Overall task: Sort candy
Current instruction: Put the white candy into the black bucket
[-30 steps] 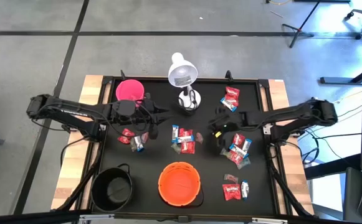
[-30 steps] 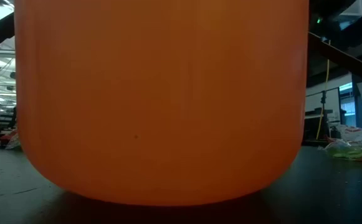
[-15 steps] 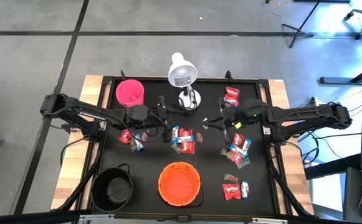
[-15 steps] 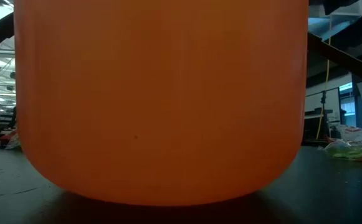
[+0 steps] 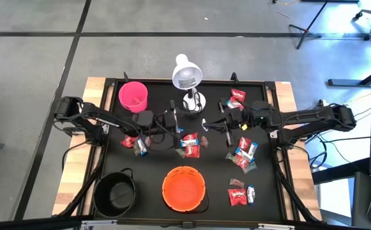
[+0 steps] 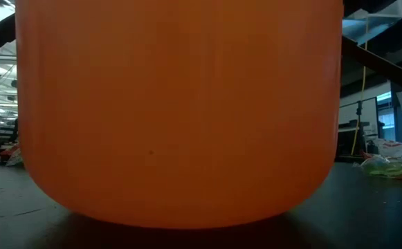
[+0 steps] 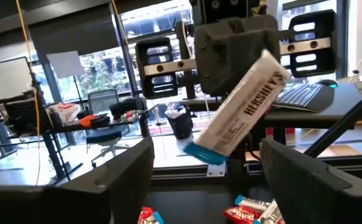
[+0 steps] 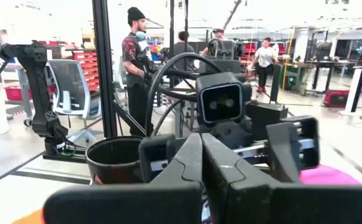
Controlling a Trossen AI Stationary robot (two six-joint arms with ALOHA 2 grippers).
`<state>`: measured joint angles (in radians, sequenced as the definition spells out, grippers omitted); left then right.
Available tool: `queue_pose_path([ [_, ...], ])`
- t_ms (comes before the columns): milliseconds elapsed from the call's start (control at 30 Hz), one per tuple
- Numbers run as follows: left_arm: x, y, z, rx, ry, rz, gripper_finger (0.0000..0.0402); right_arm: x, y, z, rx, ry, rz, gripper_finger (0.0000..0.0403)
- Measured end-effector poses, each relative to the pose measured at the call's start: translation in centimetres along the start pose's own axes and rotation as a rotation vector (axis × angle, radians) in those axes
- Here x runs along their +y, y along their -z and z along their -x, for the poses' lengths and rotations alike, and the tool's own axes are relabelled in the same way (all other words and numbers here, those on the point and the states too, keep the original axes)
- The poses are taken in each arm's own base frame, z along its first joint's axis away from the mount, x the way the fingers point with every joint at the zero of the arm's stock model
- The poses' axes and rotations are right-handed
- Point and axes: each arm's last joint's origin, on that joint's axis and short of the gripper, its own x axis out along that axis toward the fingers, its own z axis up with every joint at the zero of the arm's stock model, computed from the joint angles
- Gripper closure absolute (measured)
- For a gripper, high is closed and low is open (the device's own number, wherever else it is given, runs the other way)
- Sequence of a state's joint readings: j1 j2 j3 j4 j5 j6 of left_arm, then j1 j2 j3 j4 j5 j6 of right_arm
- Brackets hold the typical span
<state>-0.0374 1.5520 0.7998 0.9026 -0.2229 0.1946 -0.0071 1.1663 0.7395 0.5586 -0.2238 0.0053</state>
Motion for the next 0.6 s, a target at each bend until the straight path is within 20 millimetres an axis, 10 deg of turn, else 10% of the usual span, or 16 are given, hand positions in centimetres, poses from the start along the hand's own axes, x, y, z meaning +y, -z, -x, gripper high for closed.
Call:
queue_pose_path([
  [600, -0.9, 0.1, 0.1, -0.014, 0.223, 0.001, 0.0122, -0.9, 1.1, -5.2, 0.060, -0.093, -0.057, 0.0403],
])
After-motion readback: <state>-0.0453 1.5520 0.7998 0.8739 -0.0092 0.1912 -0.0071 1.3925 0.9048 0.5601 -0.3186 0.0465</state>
